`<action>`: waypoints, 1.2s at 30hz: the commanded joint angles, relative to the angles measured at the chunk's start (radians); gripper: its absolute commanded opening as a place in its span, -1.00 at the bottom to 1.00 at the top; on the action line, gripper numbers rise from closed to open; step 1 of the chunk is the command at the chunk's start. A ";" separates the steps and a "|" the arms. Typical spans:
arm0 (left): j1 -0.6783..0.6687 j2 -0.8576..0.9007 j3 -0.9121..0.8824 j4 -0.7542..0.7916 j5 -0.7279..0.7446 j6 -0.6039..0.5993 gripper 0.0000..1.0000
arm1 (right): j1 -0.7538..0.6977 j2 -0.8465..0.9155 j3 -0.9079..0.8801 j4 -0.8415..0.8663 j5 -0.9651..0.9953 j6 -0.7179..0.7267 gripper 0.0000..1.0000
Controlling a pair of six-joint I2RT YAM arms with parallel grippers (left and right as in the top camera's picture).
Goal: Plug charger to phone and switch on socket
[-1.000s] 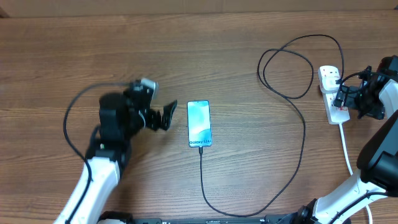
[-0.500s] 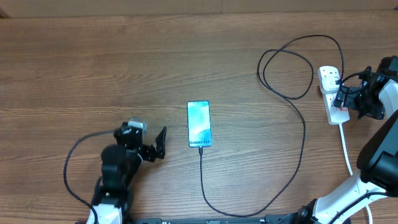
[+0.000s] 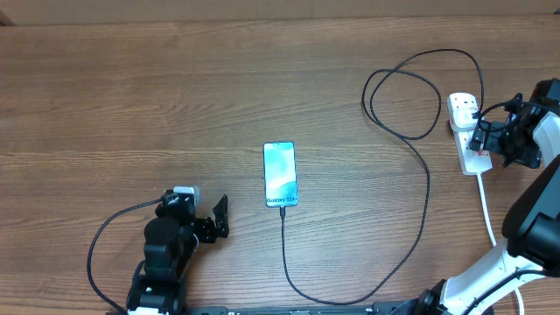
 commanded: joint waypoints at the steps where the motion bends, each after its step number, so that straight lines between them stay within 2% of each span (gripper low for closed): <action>1: 0.010 -0.087 -0.004 -0.069 -0.060 -0.013 0.99 | 0.000 0.032 -0.004 -0.001 0.016 -0.007 1.00; 5: 0.010 -0.312 -0.003 -0.229 -0.088 0.019 0.99 | 0.000 0.032 -0.004 -0.001 0.016 -0.007 1.00; 11: 0.010 -0.571 -0.004 -0.230 -0.089 0.072 0.99 | 0.000 0.032 -0.004 -0.001 0.016 -0.007 1.00; 14: 0.011 -0.678 -0.004 -0.232 -0.097 0.145 0.99 | 0.000 0.032 -0.004 -0.001 0.016 -0.007 1.00; 25: 0.076 -0.674 -0.004 -0.232 -0.114 0.279 0.99 | 0.000 0.032 -0.004 -0.001 0.016 -0.007 1.00; 36: 0.075 -0.674 -0.004 -0.229 -0.098 0.278 0.99 | 0.000 0.032 -0.004 -0.001 0.016 -0.007 1.00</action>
